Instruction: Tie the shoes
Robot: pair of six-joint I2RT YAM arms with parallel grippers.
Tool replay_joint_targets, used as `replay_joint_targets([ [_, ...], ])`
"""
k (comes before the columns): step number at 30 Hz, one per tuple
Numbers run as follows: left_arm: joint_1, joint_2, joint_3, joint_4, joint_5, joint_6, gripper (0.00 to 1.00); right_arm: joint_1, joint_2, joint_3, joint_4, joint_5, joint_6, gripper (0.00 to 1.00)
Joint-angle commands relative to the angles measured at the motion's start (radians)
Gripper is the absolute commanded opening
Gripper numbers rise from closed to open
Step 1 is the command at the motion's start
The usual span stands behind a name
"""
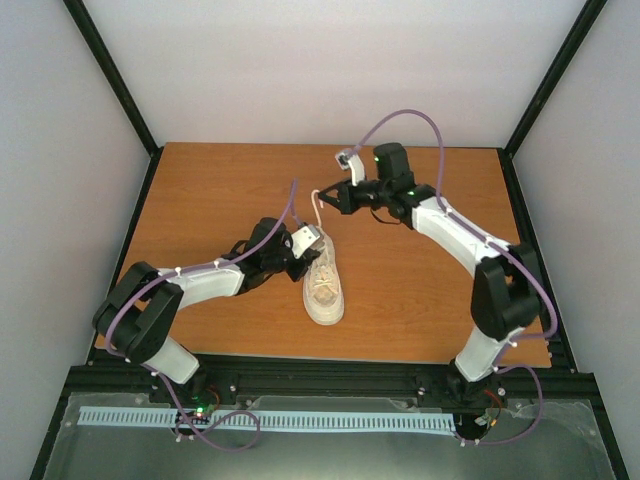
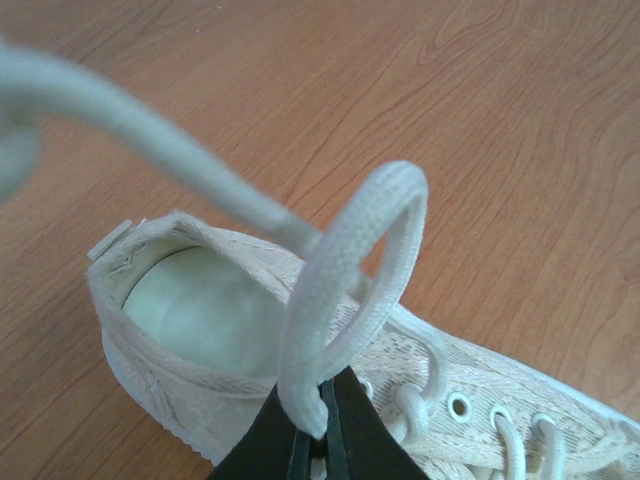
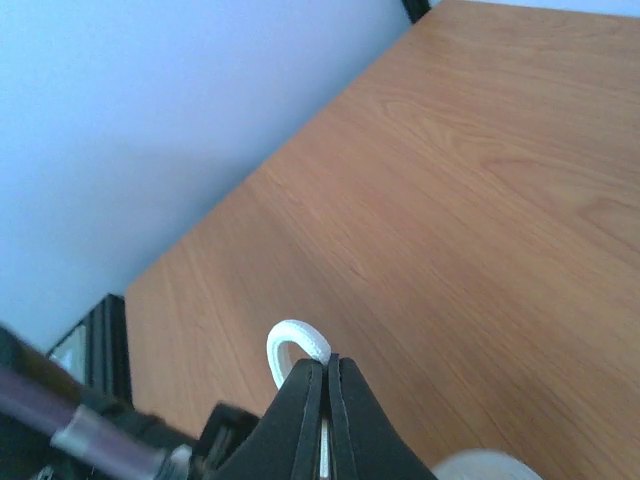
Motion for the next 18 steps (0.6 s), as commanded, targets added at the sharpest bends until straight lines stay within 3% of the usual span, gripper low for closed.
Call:
replay_joint_targets([
  [1, -0.008, -0.045, -0.022, 0.057, 0.043, 0.035, 0.01, 0.057, 0.113, 0.059, 0.132, -0.055, 0.153, 0.03],
  [10, -0.007, -0.061, -0.042, 0.078, 0.037, 0.042, 0.01, 0.083, 0.223, 0.105, 0.147, -0.003, 0.188, 0.03],
  [14, -0.008, -0.06, -0.04, 0.077, 0.044, 0.037, 0.01, 0.117, 0.27, 0.187, -0.006, 0.008, 0.092, 0.04],
  [16, -0.008, -0.058, -0.039, 0.077, 0.047, 0.035, 0.01, 0.139, 0.286, 0.238, -0.098, 0.035, 0.026, 0.13],
  [17, -0.008, -0.057, -0.038, 0.076, 0.047, 0.033, 0.01, 0.144, 0.285, 0.241, -0.115, 0.039, 0.011, 0.28],
  [18, -0.008, -0.056, -0.037, 0.074, 0.046, 0.034, 0.01, 0.144, 0.278, 0.233, -0.116, 0.04, 0.006, 0.34],
])
